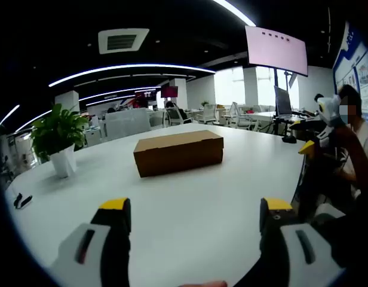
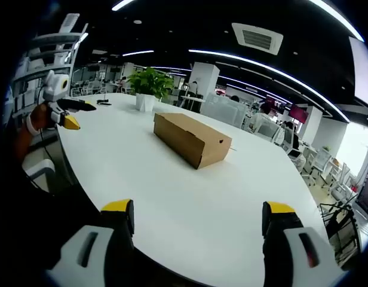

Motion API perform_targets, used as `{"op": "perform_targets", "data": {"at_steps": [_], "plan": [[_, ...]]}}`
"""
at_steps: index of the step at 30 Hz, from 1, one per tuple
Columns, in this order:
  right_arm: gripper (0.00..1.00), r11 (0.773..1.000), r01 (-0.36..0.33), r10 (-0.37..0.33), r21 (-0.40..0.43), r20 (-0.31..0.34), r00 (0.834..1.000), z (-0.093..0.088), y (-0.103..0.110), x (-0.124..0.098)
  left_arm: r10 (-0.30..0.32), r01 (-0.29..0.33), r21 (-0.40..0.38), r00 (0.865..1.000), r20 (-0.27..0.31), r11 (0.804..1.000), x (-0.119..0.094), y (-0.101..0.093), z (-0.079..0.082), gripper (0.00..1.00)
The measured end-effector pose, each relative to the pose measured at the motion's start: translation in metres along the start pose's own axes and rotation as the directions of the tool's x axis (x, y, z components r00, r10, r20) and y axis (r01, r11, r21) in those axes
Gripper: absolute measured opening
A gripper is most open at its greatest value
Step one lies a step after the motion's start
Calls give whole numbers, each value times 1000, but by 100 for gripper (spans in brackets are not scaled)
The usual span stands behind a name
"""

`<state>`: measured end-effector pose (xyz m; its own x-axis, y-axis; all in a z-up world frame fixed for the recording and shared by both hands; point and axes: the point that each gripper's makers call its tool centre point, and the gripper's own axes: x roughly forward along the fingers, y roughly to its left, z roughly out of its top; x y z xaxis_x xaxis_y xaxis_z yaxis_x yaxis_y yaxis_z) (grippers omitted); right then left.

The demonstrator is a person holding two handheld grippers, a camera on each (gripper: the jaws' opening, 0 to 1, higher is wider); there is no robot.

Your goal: Operate the shoe box by opening the lid, removing the specified soft item, and placing it in the target area until the item is outside and the box remains undamaged.

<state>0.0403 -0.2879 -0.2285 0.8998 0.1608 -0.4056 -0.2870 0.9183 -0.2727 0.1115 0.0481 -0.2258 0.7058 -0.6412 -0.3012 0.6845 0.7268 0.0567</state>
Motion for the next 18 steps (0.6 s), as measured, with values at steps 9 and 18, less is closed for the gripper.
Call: {"op": "perform_targets", "data": {"at_steps": [9,18], "plan": [[93,1000,-12,13,10,-39,999,-7,5,-1,2,-2,-3,1000,-1,1000,-1,1,0,92],[91,995,-7,0,95,70,998,11,-4,-3,-6,6,-6,1000,3,1000,-1,1,4,92]]}}
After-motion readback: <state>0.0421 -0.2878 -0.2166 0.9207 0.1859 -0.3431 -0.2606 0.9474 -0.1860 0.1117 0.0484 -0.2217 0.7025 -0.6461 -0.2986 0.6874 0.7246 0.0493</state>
